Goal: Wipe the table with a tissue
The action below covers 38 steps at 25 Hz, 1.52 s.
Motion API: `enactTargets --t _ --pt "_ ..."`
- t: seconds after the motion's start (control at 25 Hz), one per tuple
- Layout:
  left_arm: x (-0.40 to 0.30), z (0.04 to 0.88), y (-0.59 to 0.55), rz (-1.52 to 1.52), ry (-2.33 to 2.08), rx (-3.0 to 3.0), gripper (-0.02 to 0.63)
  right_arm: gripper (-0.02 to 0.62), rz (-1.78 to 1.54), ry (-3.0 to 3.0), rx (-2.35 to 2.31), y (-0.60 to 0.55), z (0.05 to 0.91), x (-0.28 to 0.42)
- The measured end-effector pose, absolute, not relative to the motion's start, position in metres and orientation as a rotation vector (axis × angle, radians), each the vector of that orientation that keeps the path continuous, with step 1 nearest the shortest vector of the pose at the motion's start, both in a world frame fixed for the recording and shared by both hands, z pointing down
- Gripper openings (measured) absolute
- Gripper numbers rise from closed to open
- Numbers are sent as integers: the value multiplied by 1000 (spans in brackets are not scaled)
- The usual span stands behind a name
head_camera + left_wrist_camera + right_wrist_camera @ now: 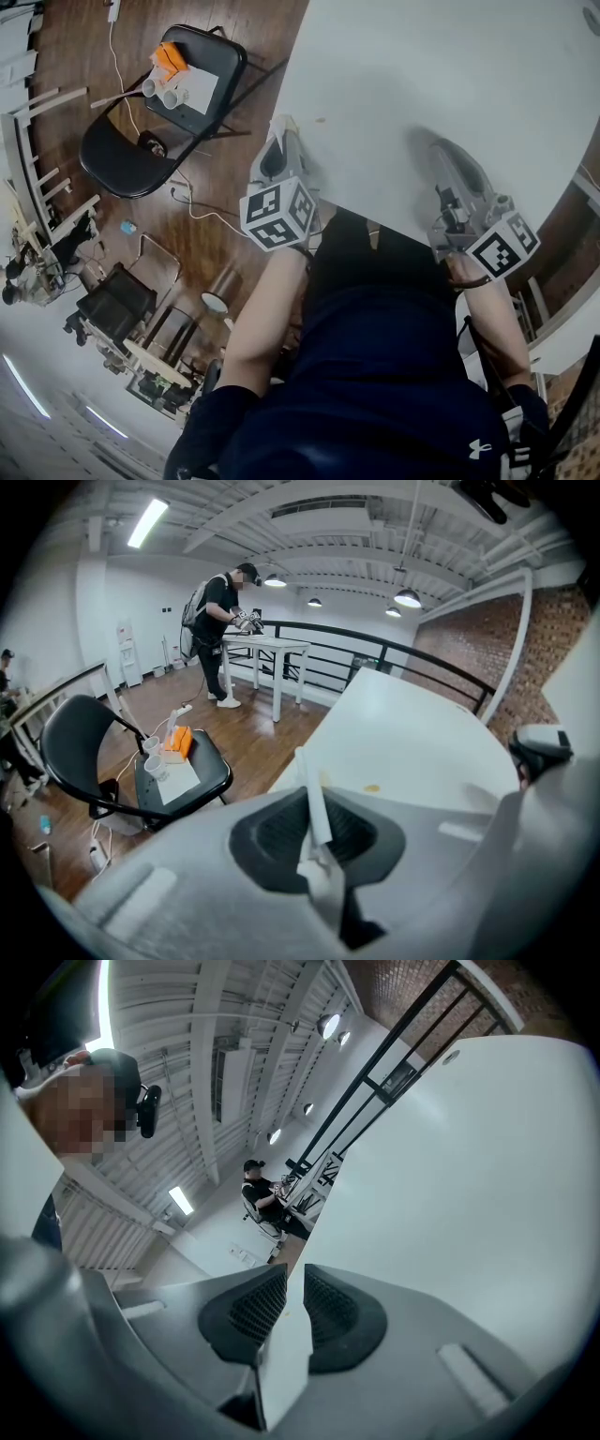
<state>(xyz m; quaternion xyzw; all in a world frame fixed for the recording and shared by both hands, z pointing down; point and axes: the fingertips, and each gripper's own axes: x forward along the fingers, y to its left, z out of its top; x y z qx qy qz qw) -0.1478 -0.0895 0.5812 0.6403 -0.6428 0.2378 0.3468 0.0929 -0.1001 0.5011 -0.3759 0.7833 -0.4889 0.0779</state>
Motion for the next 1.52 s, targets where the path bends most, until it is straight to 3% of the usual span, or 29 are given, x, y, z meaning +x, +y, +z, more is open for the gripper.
enactTargets --t 1.52 --pt "-37 584 -114 741 -1470 1872 20 61 -1425 2151 -1335 -91 499 181"
